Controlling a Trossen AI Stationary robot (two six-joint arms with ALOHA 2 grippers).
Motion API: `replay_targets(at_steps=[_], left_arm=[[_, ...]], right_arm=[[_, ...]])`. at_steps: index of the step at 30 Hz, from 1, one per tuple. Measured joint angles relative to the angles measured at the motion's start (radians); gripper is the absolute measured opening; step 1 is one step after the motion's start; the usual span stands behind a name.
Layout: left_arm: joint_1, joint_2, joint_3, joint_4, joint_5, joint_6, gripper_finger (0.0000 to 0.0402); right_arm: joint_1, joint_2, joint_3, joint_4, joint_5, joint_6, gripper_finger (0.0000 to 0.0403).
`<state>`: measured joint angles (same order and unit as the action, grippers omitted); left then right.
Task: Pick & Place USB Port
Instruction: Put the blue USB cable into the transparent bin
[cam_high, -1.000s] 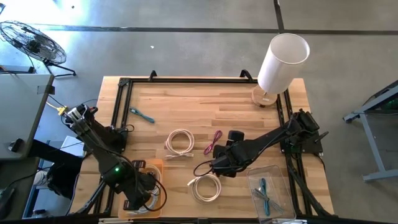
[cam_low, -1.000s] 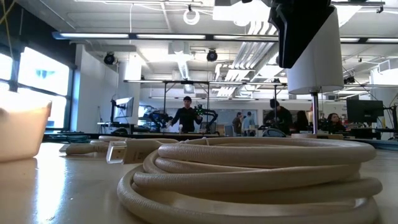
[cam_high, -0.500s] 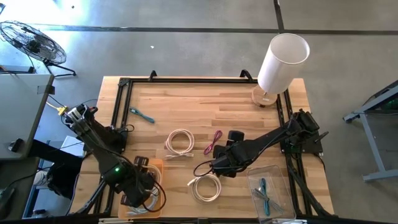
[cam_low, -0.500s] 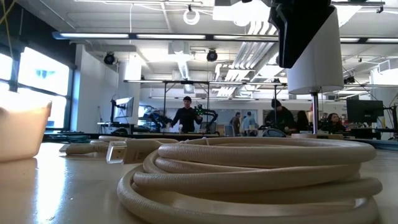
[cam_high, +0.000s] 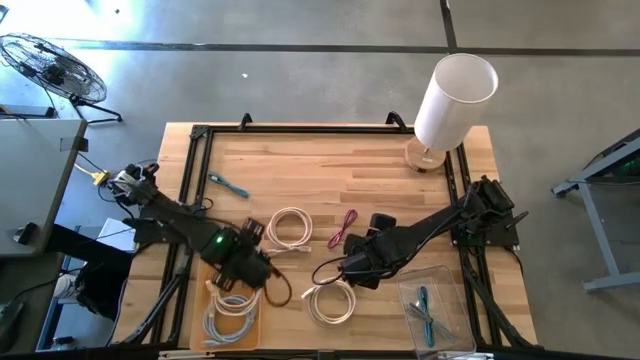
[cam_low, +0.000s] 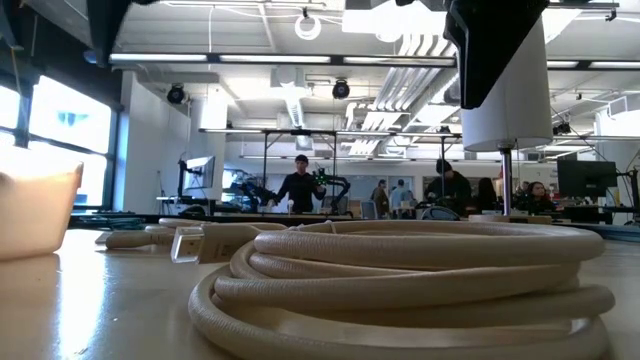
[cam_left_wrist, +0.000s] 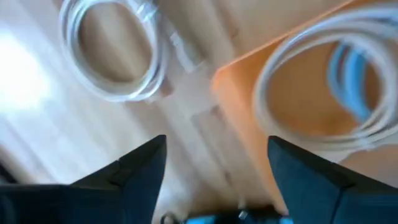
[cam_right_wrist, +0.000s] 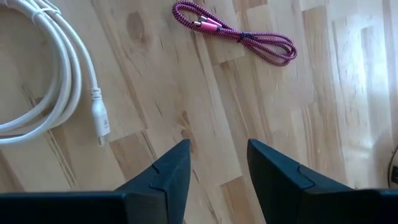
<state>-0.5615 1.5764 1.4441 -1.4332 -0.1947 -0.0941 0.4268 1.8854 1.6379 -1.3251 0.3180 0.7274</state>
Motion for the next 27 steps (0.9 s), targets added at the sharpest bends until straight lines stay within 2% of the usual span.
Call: replay_targets(at_steps=[4, 10, 16, 22, 24, 27], left_arm=[[0.079, -0.007, 0.0, -0.144, -0.014, 0.04, 0.0314], [0.216, -0.128, -0.009, -0.119, -0.029, 0.166, 0.0348], [0.421, -0.285, -0.01, -0.138, -0.054, 0.223, 0.0352], [0.673, -0.365, -0.01, -0.134, -0.061, 0.359, 0.0352], [0.752, -0.369, -0.017, -0.127, -0.038, 0.425, 0.0351], [0.865, -0.368, -0.055, -0.09, 0.055, 0.541, 0.0351]], right_arm=[[0.013, 0.0, 0.0, 0.0, 0.0, 0.019, 0.0149], [0.038, 0.0, 0.0, 0.004, 0.005, 0.035, 0.0149], [0.057, 0.0, 0.0, 0.007, 0.007, 0.035, 0.0149], [0.061, 0.0, 0.0, 0.006, 0.012, 0.029, 0.0149], [0.06, 0.0, 0.0, 0.006, 0.014, 0.011, 0.0149], [0.052, 0.0, 0.0, 0.003, 0.036, -0.025, 0.0149]])
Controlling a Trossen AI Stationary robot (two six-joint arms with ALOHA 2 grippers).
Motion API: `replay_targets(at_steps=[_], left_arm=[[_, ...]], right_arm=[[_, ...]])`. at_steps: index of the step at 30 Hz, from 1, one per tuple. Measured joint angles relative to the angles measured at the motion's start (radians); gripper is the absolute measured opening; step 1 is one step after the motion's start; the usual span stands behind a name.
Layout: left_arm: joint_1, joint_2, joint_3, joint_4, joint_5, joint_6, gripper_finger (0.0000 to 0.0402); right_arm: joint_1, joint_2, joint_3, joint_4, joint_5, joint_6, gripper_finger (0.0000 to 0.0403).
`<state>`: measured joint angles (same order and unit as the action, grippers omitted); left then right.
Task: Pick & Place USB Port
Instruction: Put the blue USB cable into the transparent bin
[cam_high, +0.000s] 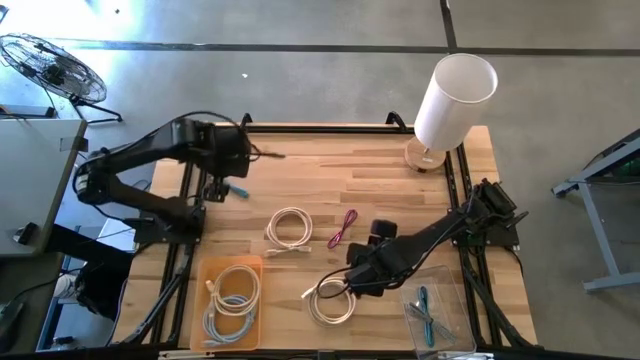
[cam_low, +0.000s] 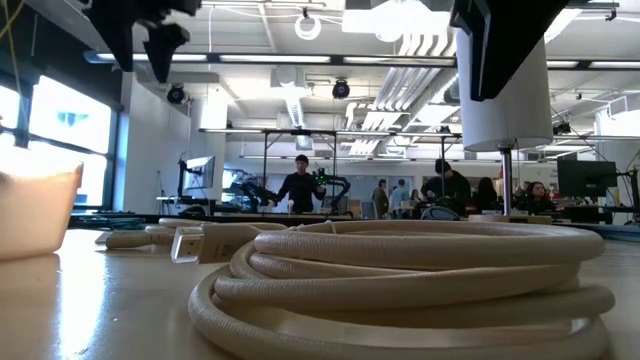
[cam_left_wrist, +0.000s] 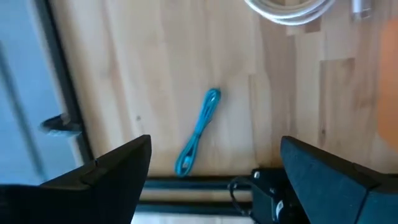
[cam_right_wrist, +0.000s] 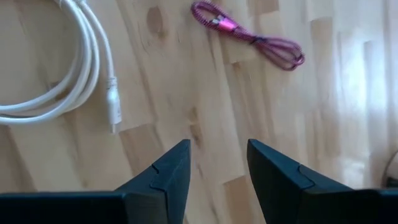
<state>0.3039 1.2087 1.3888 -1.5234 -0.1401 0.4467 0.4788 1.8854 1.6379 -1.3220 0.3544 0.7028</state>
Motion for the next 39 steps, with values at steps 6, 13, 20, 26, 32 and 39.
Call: replay_targets(at_steps=[6, 13, 20, 26, 32, 39], left_arm=[[0.21, 0.0, -0.15, 0.087, 0.108, 0.179, 0.0351], [0.422, 0.005, -0.264, 0.091, 0.183, 0.3, 0.0351], [0.51, 0.005, -0.327, 0.226, 0.187, 0.458, 0.0351], [0.514, 0.027, -0.394, 0.294, 0.203, 0.473, 0.0351], [0.514, 0.086, -0.463, 0.337, 0.209, 0.43, 0.0351], [0.514, 0.142, -0.498, 0.42, 0.182, 0.412, 0.0351]], right_arm=[[-0.03, 0.0, 0.0, -0.005, 0.056, -0.077, 0.0149], [-0.081, 0.0, 0.0, -0.004, 0.082, -0.147, 0.0149], [-0.147, 0.0, 0.0, 0.0, 0.106, -0.188, 0.0149], [-0.193, 0.0, 0.0, 0.006, 0.107, -0.215, 0.0149], [-0.228, 0.0, 0.0, 0.053, 0.107, -0.289, 0.0149], [-0.274, 0.0, 0.0, 0.11, 0.106, -0.393, 0.0149]])
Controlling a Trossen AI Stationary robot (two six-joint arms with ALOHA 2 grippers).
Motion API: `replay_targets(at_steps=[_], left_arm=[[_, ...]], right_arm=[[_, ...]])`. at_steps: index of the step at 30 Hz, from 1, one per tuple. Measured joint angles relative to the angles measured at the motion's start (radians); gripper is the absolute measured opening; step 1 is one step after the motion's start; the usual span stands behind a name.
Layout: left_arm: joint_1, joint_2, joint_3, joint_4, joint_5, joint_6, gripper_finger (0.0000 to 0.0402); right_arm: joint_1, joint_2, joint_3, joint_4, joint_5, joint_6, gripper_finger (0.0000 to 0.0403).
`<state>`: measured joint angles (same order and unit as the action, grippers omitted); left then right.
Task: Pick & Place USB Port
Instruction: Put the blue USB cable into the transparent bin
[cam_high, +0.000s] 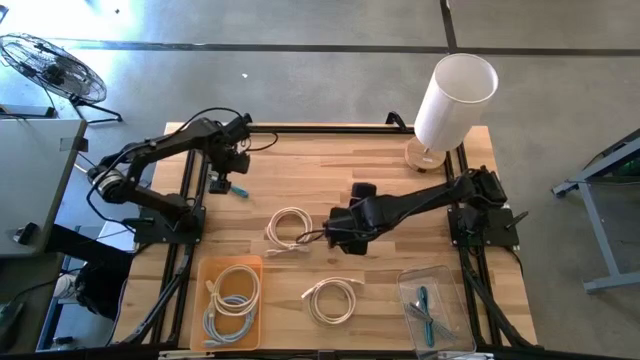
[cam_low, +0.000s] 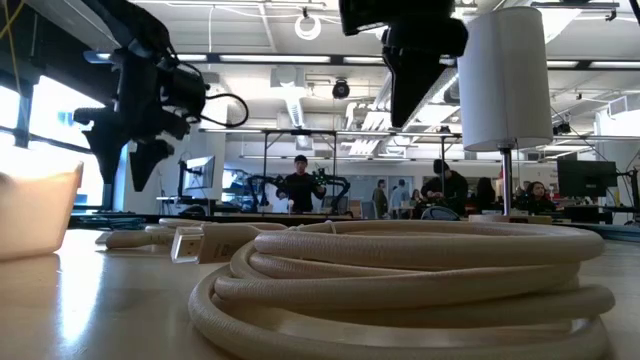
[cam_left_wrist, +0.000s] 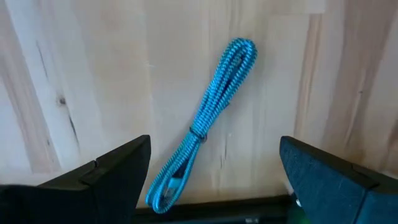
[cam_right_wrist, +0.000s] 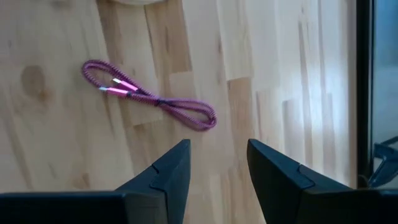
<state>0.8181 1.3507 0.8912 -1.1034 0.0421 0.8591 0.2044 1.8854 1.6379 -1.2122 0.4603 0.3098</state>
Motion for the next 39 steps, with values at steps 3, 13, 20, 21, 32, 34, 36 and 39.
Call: replay_targets(at_steps=[3, 13, 20, 21, 32, 34, 36, 39], left_arm=[[0.0, 0.021, -0.015, 0.032, -0.007, -0.003, 0.0351], [0.0, 0.091, -0.035, 0.066, -0.01, -0.011, 0.0351], [0.0, 0.125, -0.035, 0.065, -0.01, -0.029, 0.0351], [0.0, 0.127, -0.035, 0.065, -0.01, -0.029, 0.0351], [-0.02, 0.19, -0.035, 0.066, -0.007, -0.056, 0.0351], [-0.022, 0.198, -0.035, 0.066, -0.006, -0.056, 0.0351], [-0.027, 0.213, -0.035, 0.069, -0.007, -0.056, 0.0351], [-0.028, 0.236, -0.035, 0.077, -0.009, -0.057, 0.0351]], right_arm=[[-0.023, 0.0, 0.0, 0.027, -0.003, -0.028, 0.0149], [-0.062, 0.0, 0.0, 0.037, -0.022, -0.049, 0.0149], [-0.061, 0.0, 0.0, 0.036, -0.023, -0.05, 0.0149], [-0.061, 0.0, 0.0, 0.036, -0.023, -0.05, 0.0149], [-0.061, 0.0, 0.0, 0.036, -0.023, -0.05, 0.0149], [-0.061, 0.0, 0.0, 0.036, -0.023, -0.049, 0.0149], [-0.061, 0.0, 0.0, 0.036, -0.023, -0.049, 0.0149], [-0.061, 0.0, 0.0, 0.036, -0.023, -0.049, 0.0149]])
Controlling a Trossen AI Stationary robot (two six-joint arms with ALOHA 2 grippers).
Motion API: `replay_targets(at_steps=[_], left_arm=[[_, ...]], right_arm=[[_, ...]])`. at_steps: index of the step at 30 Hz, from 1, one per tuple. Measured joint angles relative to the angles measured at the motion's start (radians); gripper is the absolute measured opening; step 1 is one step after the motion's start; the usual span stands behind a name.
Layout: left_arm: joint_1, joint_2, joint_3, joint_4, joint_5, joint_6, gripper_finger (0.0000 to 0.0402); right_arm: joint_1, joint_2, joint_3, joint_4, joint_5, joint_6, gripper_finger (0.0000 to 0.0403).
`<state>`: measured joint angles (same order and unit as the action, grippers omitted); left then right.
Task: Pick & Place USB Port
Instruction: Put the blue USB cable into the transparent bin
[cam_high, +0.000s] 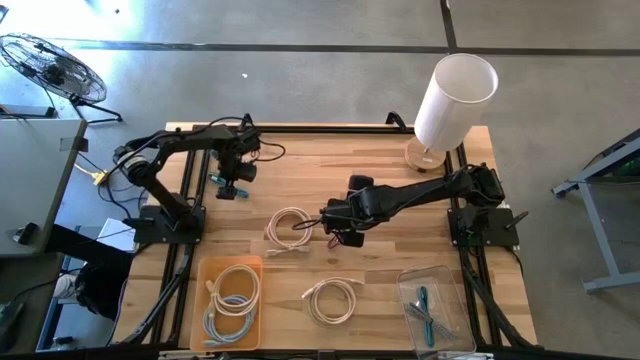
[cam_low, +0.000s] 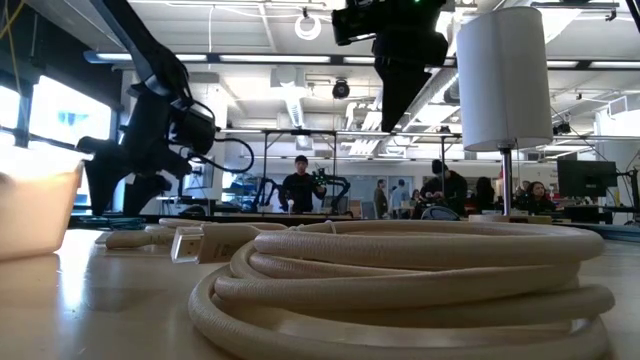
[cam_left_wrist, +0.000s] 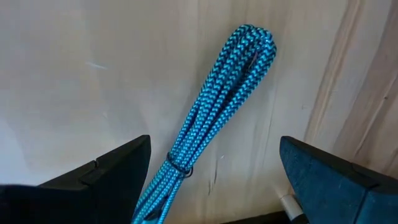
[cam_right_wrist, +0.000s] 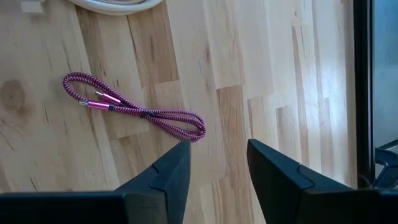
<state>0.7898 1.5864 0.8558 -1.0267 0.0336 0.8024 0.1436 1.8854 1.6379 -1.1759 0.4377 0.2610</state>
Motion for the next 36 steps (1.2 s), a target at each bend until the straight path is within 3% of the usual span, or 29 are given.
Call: replay_targets(at_steps=[18, 24, 32, 34, 36], left_arm=[[0.002, 0.049, -0.028, 0.086, 0.024, -0.025, 0.0338], [0.003, 0.05, -0.044, 0.125, 0.014, -0.025, 0.0251], [0.004, 0.07, -0.073, 0.185, -0.022, -0.038, 0.0033], [0.004, 0.07, -0.073, 0.185, -0.02, -0.048, 0.0021], [0.005, 0.07, -0.073, 0.184, -0.002, -0.047, 0.0034]], right_arm=[[0.001, 0.0, 0.0, 0.009, -0.028, 0.003, 0.0149], [0.007, 0.0, 0.0, 0.013, -0.026, 0.011, 0.0149], [0.048, 0.0, 0.0, 0.015, -0.027, 0.011, 0.0149], [0.061, 0.0, 0.0, 0.014, -0.027, 0.011, 0.0149], [0.072, 0.0, 0.0, 0.014, -0.026, 0.011, 0.0149]])
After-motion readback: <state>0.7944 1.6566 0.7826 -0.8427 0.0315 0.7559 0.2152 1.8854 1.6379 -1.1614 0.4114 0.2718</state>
